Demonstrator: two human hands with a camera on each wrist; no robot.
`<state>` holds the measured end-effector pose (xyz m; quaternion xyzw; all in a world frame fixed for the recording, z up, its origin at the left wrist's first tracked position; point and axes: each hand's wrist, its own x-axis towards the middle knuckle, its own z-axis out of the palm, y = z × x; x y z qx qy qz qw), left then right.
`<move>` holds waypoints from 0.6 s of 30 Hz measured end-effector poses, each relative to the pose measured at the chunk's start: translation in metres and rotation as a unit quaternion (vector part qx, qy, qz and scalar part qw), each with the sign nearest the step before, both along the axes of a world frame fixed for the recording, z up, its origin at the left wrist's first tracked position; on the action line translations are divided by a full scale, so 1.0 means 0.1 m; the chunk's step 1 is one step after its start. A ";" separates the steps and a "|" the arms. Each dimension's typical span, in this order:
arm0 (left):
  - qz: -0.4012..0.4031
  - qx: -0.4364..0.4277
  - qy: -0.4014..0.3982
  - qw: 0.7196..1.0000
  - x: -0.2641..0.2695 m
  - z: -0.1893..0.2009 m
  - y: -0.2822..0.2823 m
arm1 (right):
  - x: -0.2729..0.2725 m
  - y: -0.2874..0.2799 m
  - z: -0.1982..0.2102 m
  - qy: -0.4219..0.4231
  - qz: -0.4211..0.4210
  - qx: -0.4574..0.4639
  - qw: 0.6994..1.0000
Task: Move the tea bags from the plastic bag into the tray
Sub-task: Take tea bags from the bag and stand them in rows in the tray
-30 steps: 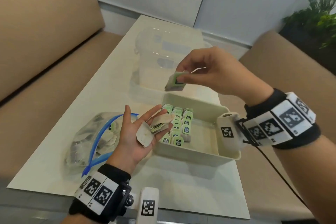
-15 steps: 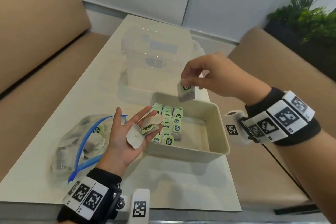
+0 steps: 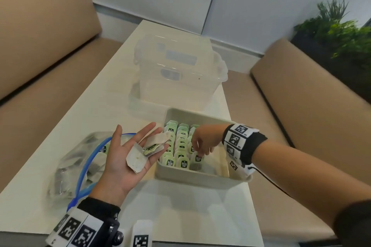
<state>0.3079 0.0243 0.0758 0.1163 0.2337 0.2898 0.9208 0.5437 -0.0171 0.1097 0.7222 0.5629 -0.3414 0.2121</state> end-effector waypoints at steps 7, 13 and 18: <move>0.007 -0.008 -0.011 1.000 -0.04 -0.01 0.05 | 0.00 0.22 -0.16 -0.072 0.025 -0.003 0.997; 0.000 -0.008 -0.021 1.000 -0.03 0.00 0.06 | -0.07 0.22 -0.11 -0.128 0.048 0.029 0.990; 0.021 -0.018 -0.006 1.000 0.03 0.02 0.04 | -0.33 0.16 0.47 -0.014 0.071 0.331 0.941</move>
